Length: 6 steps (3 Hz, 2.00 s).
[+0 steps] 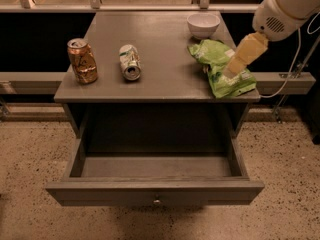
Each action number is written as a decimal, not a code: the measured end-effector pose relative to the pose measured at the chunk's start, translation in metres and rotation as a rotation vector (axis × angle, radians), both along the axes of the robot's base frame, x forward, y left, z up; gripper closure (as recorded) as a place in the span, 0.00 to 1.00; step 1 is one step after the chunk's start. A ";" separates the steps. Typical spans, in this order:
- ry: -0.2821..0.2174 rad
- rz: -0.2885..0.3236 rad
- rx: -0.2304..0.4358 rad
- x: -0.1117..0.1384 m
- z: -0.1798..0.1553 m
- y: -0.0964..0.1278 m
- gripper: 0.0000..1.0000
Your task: Place green rice chip bag into top drawer
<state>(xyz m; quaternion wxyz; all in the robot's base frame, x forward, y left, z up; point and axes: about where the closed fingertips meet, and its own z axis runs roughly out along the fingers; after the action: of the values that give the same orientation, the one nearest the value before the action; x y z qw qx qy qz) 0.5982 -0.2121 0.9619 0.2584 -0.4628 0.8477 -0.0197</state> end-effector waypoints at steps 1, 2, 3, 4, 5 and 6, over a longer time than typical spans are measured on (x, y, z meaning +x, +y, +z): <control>0.017 -0.098 0.092 0.045 -0.031 0.015 0.00; 0.061 -0.196 0.161 0.070 -0.069 0.020 0.00; 0.108 -0.258 0.204 0.085 -0.106 0.028 0.20; 0.139 -0.288 0.222 0.092 -0.130 0.032 0.41; 0.136 -0.285 0.241 0.091 -0.132 0.035 0.65; 0.136 -0.285 0.241 0.091 -0.131 0.035 0.88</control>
Offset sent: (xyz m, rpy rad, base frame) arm 0.1013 0.0240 -0.1181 0.2510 0.1169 -0.3343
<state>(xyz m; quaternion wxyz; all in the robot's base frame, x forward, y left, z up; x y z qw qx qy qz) 0.6891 -0.1767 0.8304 0.2486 -0.3042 0.9164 0.0770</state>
